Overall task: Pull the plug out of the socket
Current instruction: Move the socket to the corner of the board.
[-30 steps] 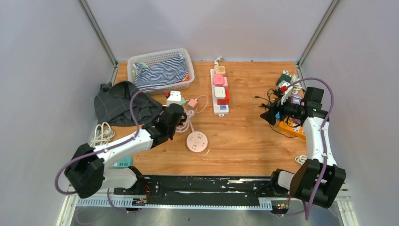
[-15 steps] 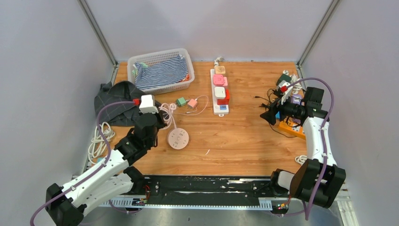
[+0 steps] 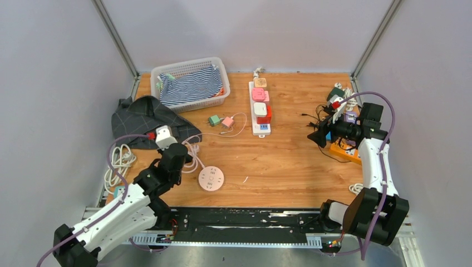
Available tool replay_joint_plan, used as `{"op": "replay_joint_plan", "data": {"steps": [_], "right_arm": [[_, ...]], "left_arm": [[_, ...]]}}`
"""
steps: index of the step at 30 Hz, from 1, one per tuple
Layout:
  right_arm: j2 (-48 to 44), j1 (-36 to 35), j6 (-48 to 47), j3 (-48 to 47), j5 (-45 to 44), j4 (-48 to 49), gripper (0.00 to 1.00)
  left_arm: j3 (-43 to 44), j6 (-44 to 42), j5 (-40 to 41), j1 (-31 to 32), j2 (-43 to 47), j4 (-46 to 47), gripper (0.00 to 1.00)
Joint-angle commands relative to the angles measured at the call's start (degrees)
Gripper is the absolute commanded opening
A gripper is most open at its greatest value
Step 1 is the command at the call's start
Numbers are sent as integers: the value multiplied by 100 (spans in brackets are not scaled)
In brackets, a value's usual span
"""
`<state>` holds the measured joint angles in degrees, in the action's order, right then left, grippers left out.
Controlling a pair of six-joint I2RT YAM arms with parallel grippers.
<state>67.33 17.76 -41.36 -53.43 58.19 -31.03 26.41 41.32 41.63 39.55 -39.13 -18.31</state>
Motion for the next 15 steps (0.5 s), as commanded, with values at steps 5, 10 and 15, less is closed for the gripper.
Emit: {"op": "replay_joint_plan", "data": {"steps": [5,10,15], "right_arm": [[-100,105,58,17,222,34,82],[-102,114,58,17,228,41,82],[-107,108,50,17,219,45,82]], "left_arm": [[-161,361,-1030,-511,141,665,0],[10,17,-3153,-458,-919,1190,0],[-27,101,-3137,155,-1131,1183,0]]}}
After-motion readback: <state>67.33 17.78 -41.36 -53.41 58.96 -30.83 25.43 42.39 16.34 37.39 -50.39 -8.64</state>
